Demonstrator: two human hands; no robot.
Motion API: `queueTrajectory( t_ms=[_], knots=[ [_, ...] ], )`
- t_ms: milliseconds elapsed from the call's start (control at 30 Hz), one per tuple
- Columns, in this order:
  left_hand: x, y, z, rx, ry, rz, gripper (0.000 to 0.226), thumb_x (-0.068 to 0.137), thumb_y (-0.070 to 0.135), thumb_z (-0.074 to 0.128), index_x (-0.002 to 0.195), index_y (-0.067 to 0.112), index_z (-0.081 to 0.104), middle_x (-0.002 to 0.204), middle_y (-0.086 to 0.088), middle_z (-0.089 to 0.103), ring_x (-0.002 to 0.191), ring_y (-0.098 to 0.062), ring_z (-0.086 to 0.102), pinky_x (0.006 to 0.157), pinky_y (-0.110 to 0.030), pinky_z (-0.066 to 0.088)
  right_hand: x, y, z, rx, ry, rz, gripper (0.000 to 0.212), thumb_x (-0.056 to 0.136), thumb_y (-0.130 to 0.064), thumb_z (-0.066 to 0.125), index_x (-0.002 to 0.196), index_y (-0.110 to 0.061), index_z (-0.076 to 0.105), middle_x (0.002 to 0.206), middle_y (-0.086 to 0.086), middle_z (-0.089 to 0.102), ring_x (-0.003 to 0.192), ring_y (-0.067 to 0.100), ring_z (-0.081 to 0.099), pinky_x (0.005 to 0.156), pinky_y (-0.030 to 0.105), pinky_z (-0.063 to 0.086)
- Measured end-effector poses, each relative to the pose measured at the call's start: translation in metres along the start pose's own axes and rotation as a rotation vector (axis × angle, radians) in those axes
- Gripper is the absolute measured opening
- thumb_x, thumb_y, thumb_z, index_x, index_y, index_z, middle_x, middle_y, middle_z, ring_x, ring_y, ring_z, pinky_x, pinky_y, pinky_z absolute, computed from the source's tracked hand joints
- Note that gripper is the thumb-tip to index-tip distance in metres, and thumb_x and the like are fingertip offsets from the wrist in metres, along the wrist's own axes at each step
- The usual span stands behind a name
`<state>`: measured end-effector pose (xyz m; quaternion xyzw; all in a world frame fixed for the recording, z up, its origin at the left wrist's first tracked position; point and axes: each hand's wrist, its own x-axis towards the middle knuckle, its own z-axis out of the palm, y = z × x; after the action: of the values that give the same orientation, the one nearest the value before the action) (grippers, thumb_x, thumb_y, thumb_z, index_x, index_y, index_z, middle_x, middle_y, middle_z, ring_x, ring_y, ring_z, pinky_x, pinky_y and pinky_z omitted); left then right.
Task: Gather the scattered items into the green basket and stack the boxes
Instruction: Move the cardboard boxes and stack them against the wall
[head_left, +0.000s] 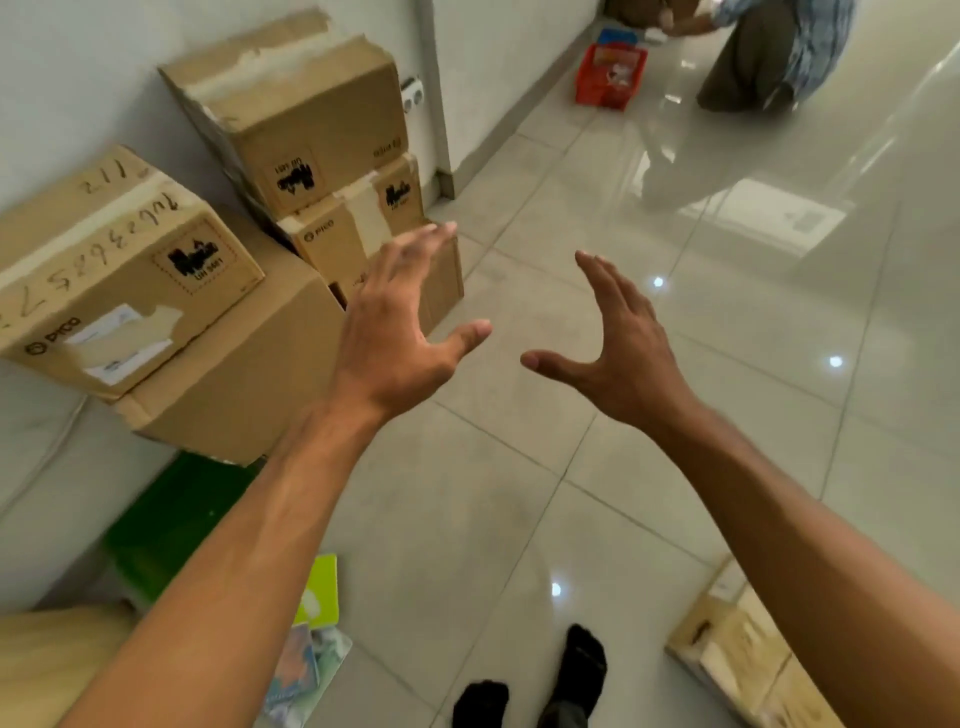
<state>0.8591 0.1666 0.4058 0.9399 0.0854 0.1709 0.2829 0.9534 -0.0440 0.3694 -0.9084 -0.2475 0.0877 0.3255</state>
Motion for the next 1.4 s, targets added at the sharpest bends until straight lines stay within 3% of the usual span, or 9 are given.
queueTrajectory(
  t_ms=[367, 667, 1000, 1167, 1400],
  knots=[
    [-0.097, 0.031, 0.093, -0.052, -0.284, 0.086, 0.086, 0.077, 0.039, 0.079, 0.149, 0.023, 0.035, 0.151, 0.002, 0.035, 0.138, -0.014, 0.034, 0.110, -0.050, 0.035, -0.140, 0.090, 0.030, 0.034, 0.082, 0.243, 0.116, 0.065, -0.075, 0.070, 0.157, -0.039, 0.009, 0.166, -0.008, 0.010, 0.150, 0.016, 0.013, 0.120, 0.045, 0.021],
    [-0.194, 0.147, 0.237, -0.049, -0.512, 0.311, 0.087, 0.076, 0.040, 0.079, 0.149, 0.024, 0.034, 0.150, 0.001, 0.037, 0.137, -0.017, 0.037, 0.109, -0.046, 0.037, -0.338, 0.240, 0.014, 0.035, 0.196, 0.535, 0.117, 0.062, -0.079, 0.067, 0.156, -0.042, 0.009, 0.166, -0.007, 0.011, 0.150, 0.016, 0.014, 0.121, 0.046, 0.020],
    [-0.358, 0.257, 0.414, -0.048, -0.807, 0.397, 0.088, 0.075, 0.040, 0.080, 0.149, 0.028, 0.034, 0.151, 0.001, 0.033, 0.136, -0.021, 0.037, 0.106, -0.050, 0.040, -0.581, 0.386, 0.016, 0.049, 0.245, 0.827, 0.119, 0.065, -0.068, 0.076, 0.156, -0.044, 0.004, 0.166, -0.005, 0.006, 0.151, 0.022, 0.012, 0.118, 0.050, 0.019],
    [-0.393, 0.247, 0.502, 0.069, -0.843, 0.368, 0.095, 0.068, 0.041, 0.084, 0.147, 0.033, 0.031, 0.153, -0.004, 0.020, 0.136, -0.027, 0.035, 0.102, -0.054, 0.043, -0.620, 0.450, 0.053, 0.011, 0.201, 0.820, 0.125, 0.063, -0.059, 0.084, 0.151, -0.053, -0.004, 0.167, -0.001, 0.000, 0.150, 0.026, 0.017, 0.114, 0.050, 0.023],
    [-0.386, 0.179, 0.618, 0.154, -0.865, 0.276, 0.093, 0.072, 0.048, 0.080, 0.148, 0.036, 0.027, 0.153, -0.009, 0.018, 0.134, -0.036, 0.038, 0.102, -0.052, 0.045, -0.589, 0.539, 0.154, -0.060, 0.171, 0.834, 0.128, 0.061, -0.058, 0.086, 0.149, -0.055, -0.007, 0.166, 0.009, 0.001, 0.149, 0.032, 0.021, 0.115, 0.054, 0.026]
  ],
)
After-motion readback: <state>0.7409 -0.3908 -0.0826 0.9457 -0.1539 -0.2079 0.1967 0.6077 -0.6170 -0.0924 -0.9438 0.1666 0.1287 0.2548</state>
